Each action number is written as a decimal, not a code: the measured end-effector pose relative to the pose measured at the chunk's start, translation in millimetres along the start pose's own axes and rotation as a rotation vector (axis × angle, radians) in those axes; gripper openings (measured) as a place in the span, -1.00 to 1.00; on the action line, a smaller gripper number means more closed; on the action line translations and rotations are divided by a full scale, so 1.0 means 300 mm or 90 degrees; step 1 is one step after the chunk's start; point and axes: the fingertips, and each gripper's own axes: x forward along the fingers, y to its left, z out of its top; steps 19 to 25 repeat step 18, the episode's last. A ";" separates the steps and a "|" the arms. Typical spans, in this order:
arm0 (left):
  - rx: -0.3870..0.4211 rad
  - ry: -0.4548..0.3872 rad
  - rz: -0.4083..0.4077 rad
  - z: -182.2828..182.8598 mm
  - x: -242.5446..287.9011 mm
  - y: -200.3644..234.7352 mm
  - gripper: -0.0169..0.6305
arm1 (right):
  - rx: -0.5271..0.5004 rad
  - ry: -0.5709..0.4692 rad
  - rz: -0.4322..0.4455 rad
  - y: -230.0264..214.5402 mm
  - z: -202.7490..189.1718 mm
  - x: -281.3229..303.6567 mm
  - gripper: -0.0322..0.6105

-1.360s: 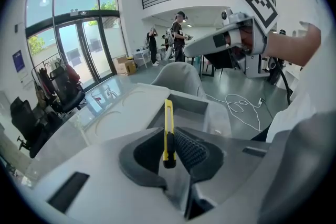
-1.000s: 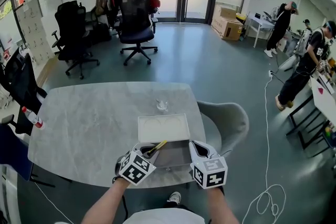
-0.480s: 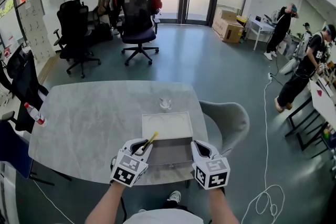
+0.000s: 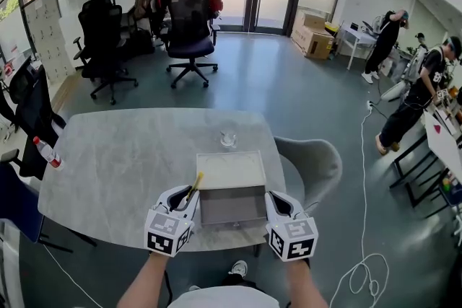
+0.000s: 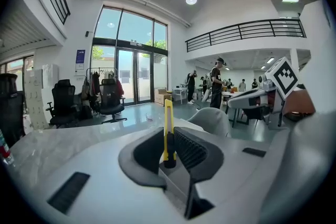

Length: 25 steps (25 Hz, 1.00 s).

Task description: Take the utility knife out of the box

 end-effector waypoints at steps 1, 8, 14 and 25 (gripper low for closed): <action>-0.003 -0.001 0.002 -0.003 -0.003 0.004 -0.76 | -0.001 0.000 0.000 0.002 0.000 0.001 -0.89; -0.016 -0.005 0.009 -0.016 -0.011 0.015 -0.76 | -0.006 0.000 0.003 0.011 0.005 0.009 -0.89; -0.021 -0.002 0.010 -0.027 -0.017 0.026 -0.76 | -0.009 0.001 0.004 0.024 0.009 0.015 -0.89; -0.021 0.002 0.009 -0.033 -0.018 0.030 -0.76 | -0.009 0.002 0.003 0.029 0.009 0.020 -0.89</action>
